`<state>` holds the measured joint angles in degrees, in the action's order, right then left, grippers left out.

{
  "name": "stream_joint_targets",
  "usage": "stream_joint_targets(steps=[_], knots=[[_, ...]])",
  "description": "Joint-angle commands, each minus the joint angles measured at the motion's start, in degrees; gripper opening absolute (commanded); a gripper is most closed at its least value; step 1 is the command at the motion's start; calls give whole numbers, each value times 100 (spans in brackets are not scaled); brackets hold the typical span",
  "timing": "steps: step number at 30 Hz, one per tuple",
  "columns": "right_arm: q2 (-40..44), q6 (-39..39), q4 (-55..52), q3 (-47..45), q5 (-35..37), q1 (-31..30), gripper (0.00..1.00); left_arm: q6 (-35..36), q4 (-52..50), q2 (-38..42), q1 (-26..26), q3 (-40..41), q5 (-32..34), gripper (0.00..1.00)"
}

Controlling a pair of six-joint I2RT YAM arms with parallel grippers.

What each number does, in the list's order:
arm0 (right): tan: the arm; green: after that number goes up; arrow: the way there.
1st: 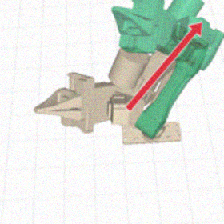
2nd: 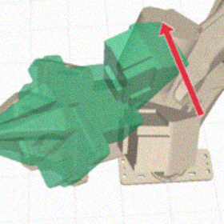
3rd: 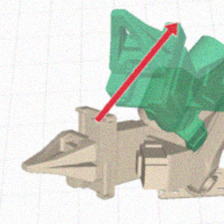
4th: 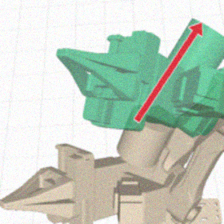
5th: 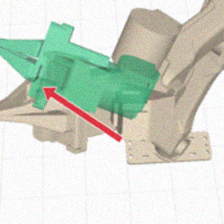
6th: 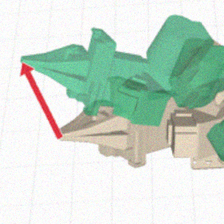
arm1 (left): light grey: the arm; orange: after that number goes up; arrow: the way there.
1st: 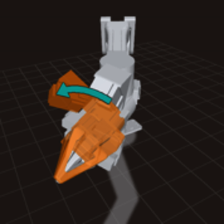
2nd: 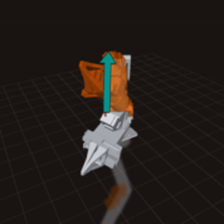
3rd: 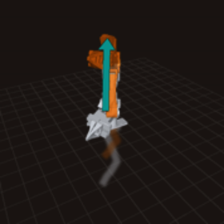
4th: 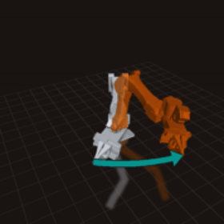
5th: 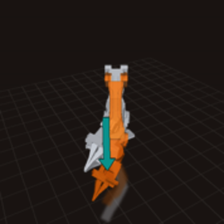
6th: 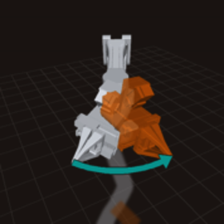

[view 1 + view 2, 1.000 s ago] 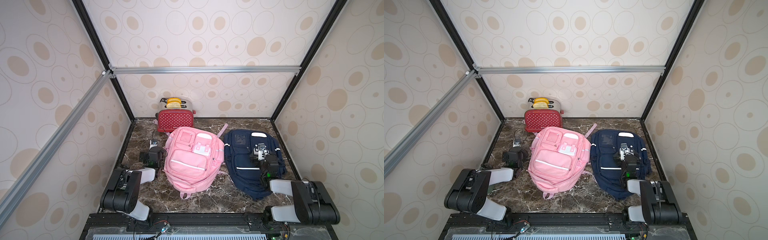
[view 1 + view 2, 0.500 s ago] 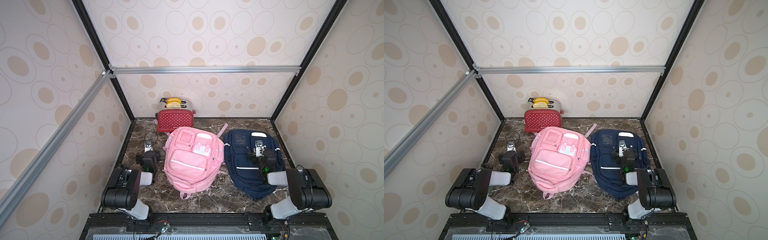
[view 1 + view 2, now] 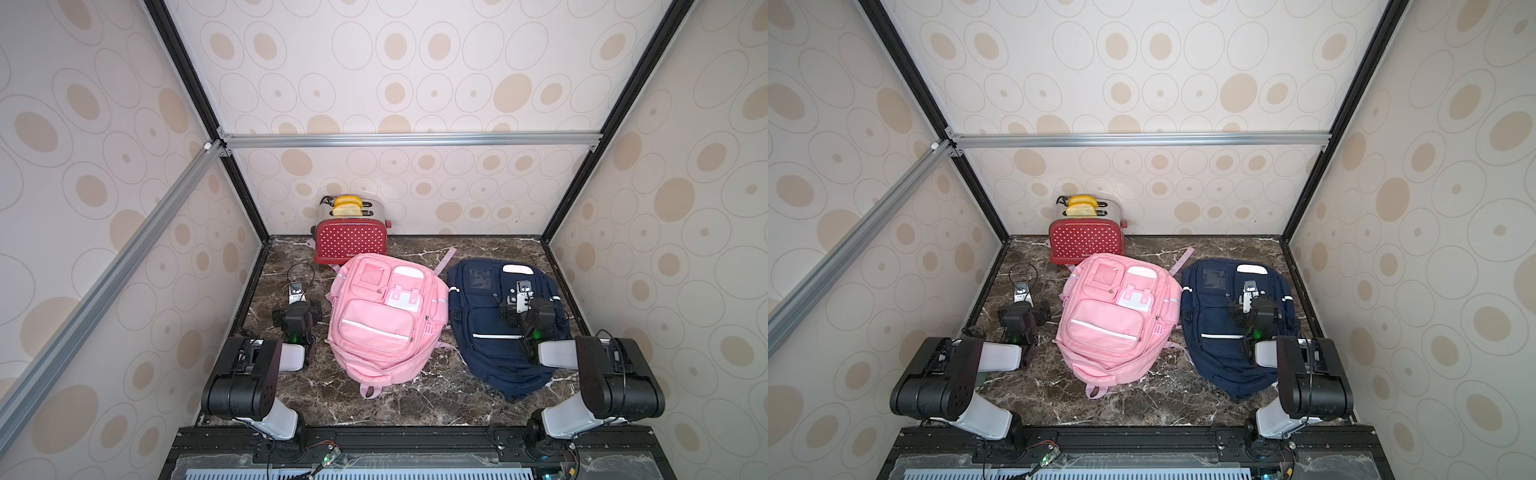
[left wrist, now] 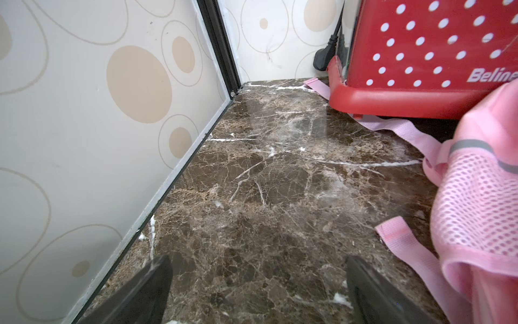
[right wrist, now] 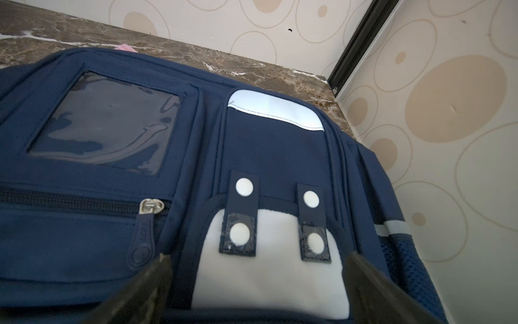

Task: Zip up the backpack
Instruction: Reset both arms

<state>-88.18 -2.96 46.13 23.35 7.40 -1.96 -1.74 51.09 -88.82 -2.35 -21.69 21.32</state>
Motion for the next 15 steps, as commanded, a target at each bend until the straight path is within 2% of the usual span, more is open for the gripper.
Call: stream_joint_targets(steps=[1, 15], knots=[[13, 96, -69, 62, -53, 3, 100, -74, -11, 34, 15, -124, -24, 99], [18, 102, -69, 55, -55, 5, 100, -84, -125, 13, 17, -199, -74, 99]])
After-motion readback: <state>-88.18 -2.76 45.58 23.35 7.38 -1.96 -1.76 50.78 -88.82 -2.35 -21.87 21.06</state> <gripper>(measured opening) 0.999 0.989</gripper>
